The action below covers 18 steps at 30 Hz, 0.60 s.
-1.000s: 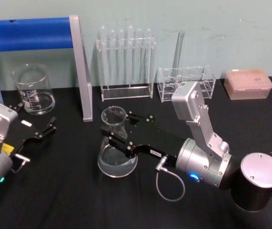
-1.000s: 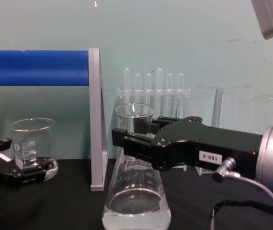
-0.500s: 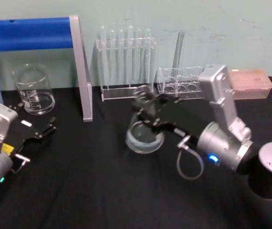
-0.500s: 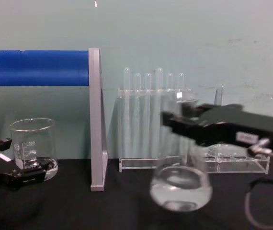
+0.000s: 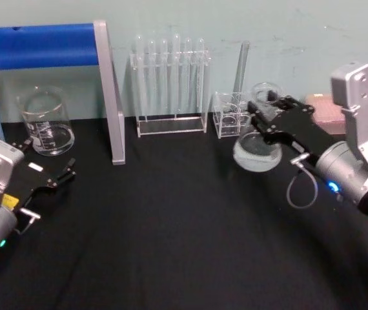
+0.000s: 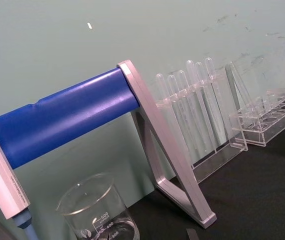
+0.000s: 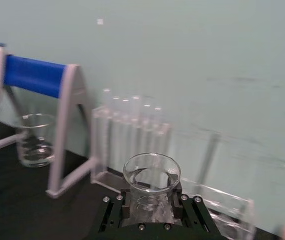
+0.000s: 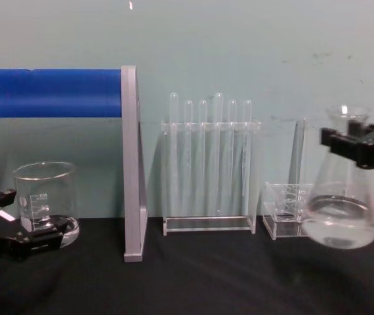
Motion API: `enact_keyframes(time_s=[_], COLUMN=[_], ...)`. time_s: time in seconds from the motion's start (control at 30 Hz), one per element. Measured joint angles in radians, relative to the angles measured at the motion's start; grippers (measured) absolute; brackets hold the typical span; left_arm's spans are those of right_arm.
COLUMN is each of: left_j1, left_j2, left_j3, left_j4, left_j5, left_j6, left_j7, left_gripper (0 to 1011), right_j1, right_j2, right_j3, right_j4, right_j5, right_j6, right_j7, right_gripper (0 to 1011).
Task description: Grasp the erlenmeyer flask with one hand, shake it three times, then place it back.
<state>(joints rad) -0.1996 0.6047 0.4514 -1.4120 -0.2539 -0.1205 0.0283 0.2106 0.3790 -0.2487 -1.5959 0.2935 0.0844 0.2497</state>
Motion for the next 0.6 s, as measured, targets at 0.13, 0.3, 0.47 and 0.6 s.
enact_keyframes(time_s=[0.13,0.3,0.47,0.6], left_j1=[0.000,0.000,0.000,0.000], left_j2=[0.000,0.000,0.000,0.000], left_j3=[0.000,0.000,0.000,0.000], left_j4=[0.000,0.000,0.000,0.000], left_j5=[0.000,0.000,0.000,0.000], left_j6=[0.000,0.000,0.000,0.000], left_j7=[0.000,0.000,0.000,0.000], left_gripper=[1001,1001,1001,1001], right_j1=[-0.002,-0.007,-0.012,-0.015], right_j2=[-0.006,-0.014,-0.023,-0.034], right_j3=[0.032,0.059,0.065,0.059], right_j4=[0.010,0.016,0.014,0.005], right_j5=[-0.008,-0.018,-0.025,-0.025], right_j6=[0.000,0.001,0.005,0.007], right_j7=[-0.019,-0.026,-0.016,0.005], right_gripper=[457,457,457,457])
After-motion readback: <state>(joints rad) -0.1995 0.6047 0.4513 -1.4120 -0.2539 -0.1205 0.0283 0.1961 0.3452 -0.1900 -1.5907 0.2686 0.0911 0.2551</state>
